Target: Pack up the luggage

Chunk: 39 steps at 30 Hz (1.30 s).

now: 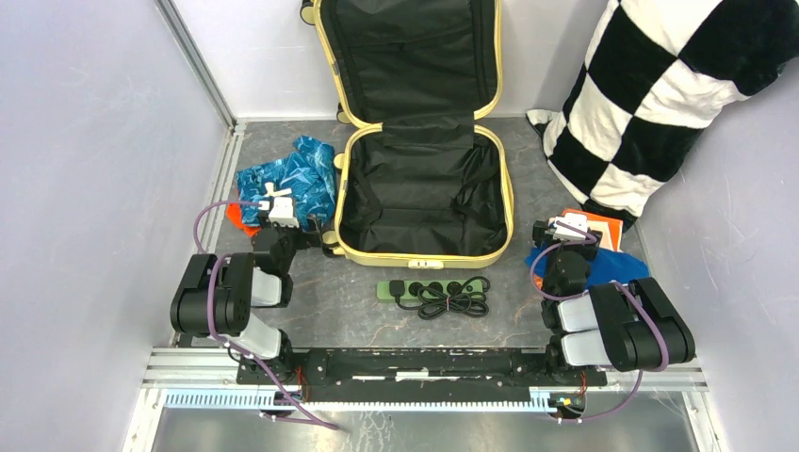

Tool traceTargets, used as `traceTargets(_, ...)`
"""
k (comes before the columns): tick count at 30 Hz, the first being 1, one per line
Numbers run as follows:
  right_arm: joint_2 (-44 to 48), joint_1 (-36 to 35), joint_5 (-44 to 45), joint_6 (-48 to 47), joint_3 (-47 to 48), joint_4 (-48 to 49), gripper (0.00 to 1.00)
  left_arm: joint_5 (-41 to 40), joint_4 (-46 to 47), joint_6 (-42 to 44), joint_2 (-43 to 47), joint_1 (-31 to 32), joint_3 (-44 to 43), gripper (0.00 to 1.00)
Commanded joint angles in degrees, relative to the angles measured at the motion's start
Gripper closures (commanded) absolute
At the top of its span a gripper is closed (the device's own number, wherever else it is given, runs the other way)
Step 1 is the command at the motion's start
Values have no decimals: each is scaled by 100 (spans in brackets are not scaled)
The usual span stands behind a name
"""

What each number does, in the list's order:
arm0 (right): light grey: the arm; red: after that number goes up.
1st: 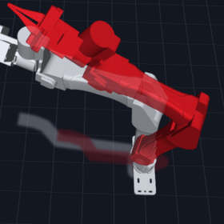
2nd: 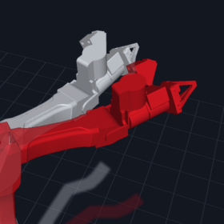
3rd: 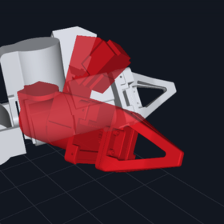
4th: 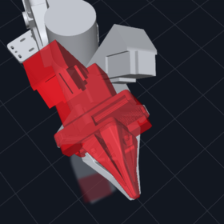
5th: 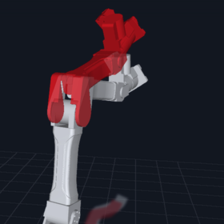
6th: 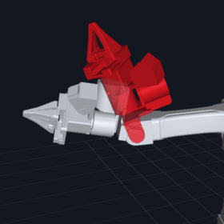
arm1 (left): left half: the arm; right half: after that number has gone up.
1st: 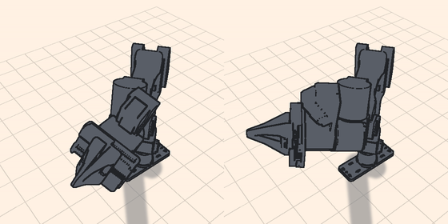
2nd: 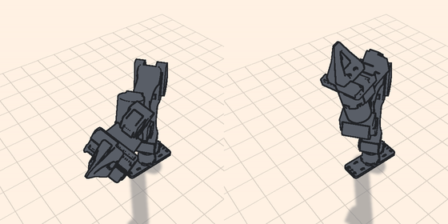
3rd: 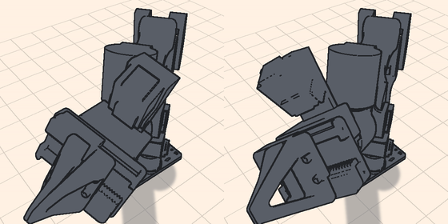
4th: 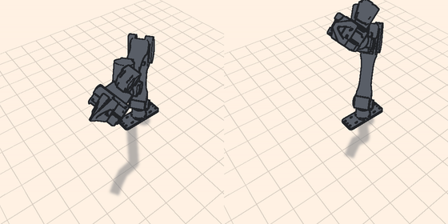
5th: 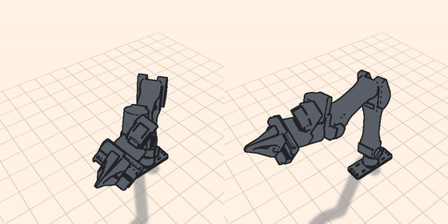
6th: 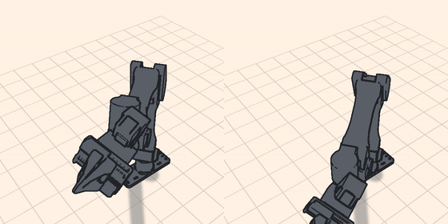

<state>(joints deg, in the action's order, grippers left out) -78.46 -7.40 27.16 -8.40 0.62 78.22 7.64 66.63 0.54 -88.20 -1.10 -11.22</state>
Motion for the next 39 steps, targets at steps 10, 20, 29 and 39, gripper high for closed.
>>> traceTargets(10,-8,-18,-8,23,-497,133,2,87,343,95,54,31,-107,0)
traceTargets(20,-12,-23,-17,15,-500,124,2,1012,-5119,355,918,-512,-2758,0)
traceTargets(29,362,-33,175,105,-12,-925,2,1788,-8137,1151,1187,-521,-4884,0)
traceTargets(39,892,128,-1232,2711,2863,-5958,2,1966,-8809,2141,960,-481,-5272,0)
